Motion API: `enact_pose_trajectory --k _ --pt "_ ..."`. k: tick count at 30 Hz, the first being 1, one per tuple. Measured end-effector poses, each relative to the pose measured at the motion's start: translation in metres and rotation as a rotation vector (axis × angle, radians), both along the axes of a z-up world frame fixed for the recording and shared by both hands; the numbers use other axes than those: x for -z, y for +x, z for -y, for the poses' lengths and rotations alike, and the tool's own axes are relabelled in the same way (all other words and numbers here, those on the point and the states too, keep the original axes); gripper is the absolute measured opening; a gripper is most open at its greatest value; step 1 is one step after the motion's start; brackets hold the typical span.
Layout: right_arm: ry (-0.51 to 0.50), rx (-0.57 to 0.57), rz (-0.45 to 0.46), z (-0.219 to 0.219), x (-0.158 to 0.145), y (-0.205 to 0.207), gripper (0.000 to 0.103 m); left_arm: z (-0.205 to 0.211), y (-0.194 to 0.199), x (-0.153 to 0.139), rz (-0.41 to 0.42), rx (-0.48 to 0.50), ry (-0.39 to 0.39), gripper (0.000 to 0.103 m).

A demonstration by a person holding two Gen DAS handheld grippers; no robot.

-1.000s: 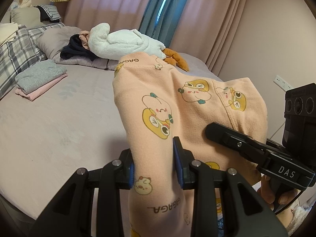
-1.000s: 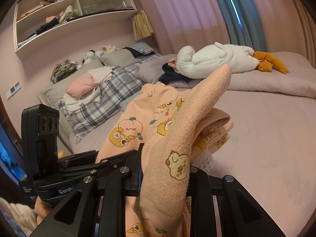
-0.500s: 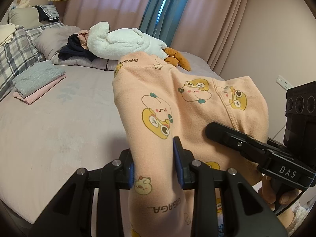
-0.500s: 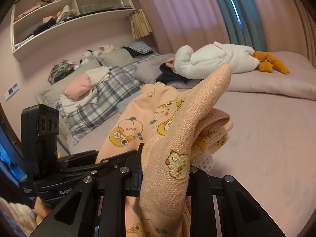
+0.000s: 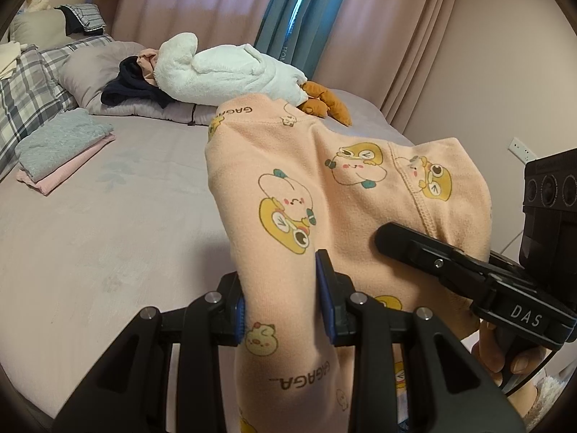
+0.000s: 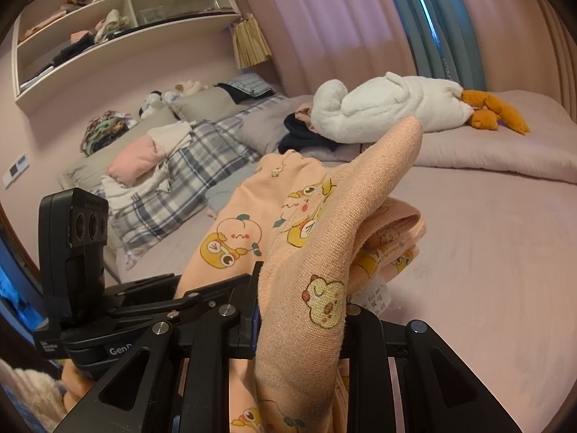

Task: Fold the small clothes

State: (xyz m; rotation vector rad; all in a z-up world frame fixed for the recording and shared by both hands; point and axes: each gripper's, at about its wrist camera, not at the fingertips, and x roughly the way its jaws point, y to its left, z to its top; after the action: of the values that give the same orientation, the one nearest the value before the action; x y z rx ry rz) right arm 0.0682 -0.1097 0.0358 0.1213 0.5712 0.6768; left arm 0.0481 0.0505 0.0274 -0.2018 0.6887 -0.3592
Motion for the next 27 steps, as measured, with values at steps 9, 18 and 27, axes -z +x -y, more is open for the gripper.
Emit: enact_pose_trajectory --k 9,18,27 --pt "0.010 0.012 -0.016 -0.003 0.001 0.004 0.026 0.004 0.007 0.000 -0.010 -0.003 0.011 0.032" --pt "0.026 0.005 -0.010 -0.001 -0.001 0.005 0.026 0.006 0.006 -0.006 0.001 -0.010 0.031 0.032" --pt "0.045 0.005 0.012 0.010 -0.005 0.005 0.026 0.013 0.002 -0.016 0.029 -0.007 0.058 0.032"
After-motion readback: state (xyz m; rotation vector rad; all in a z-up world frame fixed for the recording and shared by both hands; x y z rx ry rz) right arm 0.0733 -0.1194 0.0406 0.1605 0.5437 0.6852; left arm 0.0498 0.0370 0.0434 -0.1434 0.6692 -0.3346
